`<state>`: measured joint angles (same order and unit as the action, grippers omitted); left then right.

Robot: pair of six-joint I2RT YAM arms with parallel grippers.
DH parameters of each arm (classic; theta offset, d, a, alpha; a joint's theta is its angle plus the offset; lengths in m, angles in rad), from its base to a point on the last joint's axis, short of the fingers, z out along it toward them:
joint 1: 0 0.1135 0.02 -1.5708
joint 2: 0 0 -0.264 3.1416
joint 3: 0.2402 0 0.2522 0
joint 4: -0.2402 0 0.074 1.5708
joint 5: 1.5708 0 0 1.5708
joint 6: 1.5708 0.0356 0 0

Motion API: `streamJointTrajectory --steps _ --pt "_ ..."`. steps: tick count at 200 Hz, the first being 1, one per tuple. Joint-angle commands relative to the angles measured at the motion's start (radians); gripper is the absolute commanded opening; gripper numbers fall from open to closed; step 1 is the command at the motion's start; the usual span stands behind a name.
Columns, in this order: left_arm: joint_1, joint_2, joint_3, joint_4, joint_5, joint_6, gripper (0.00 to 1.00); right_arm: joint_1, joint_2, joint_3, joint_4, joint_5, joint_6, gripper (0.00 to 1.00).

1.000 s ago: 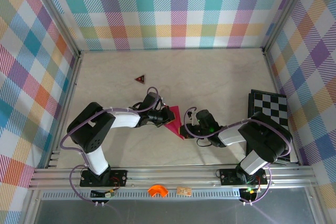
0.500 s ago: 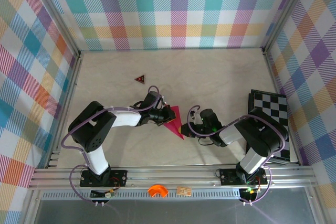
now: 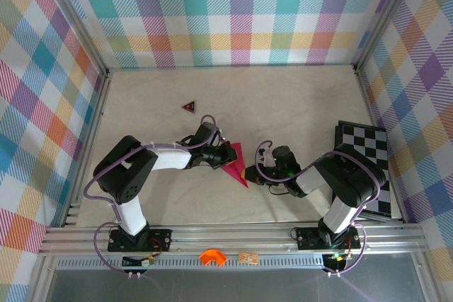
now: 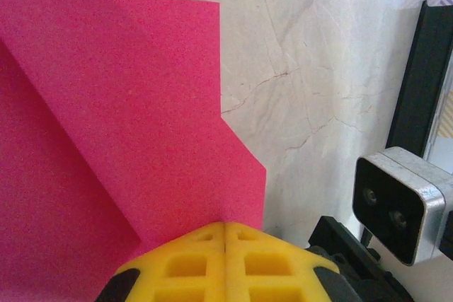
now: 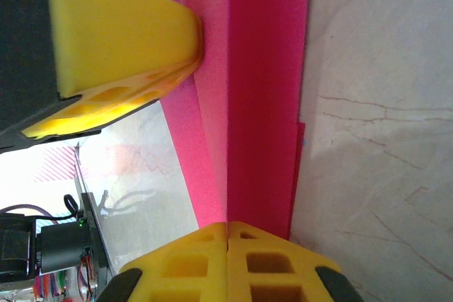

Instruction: Fold a paper plane with a square sheet of paper (pick it up from the middle)

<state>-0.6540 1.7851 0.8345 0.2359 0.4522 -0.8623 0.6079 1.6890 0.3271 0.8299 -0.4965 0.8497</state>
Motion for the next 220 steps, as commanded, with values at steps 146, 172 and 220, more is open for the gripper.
streamJointTrajectory --steps 146,172,220 --pt "-0.007 0.064 0.05 -0.068 -0.03 0.043 0.03 -0.017 0.035 -0.019 -0.093 -0.026 -0.003 0.0" --pt "-0.007 0.072 0.054 -0.075 -0.032 0.047 0.03 -0.02 0.036 -0.011 -0.111 -0.032 -0.007 0.0" --pt "-0.007 0.076 0.059 -0.093 -0.05 0.05 0.02 -0.025 0.041 -0.009 -0.118 -0.042 -0.008 0.0"
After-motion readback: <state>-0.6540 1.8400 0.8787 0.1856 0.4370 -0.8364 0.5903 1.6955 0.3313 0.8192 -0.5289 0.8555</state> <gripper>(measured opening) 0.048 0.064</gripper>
